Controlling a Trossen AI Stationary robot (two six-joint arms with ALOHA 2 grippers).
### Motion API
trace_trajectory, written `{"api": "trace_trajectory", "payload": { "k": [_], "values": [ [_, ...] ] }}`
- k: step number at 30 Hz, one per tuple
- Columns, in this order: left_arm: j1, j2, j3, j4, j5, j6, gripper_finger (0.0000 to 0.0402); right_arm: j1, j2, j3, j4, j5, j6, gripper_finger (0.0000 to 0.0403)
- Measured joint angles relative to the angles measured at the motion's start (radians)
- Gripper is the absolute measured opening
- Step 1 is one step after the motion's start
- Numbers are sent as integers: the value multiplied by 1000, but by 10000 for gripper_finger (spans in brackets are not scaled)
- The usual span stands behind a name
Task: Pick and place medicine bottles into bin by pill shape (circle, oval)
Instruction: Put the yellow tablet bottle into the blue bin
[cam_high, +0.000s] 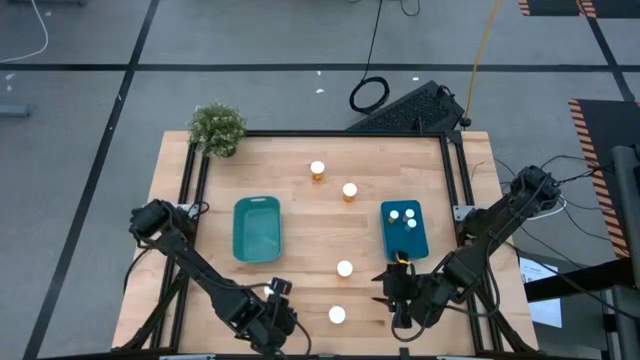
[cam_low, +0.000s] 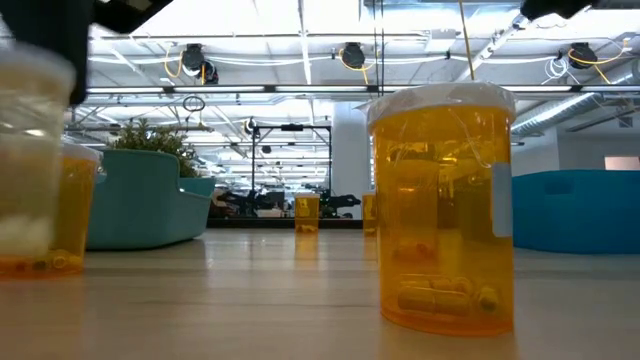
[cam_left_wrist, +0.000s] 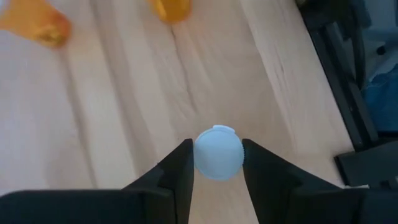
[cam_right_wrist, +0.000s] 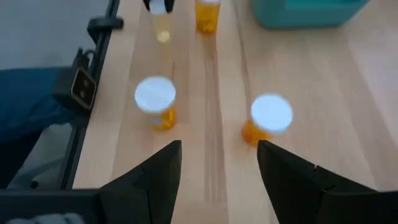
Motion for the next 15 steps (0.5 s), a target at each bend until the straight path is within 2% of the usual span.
{"api": "trace_trajectory", "payload": {
  "k": [7, 15],
  "values": [
    [45, -108, 0, -4, -65, 95, 127, -59, 6, -21, 131, 76, -60, 205],
    [136, -240, 2, 29, -200, 235, 127, -150, 87, -34, 392, 92, -270, 206]
  ]
}}
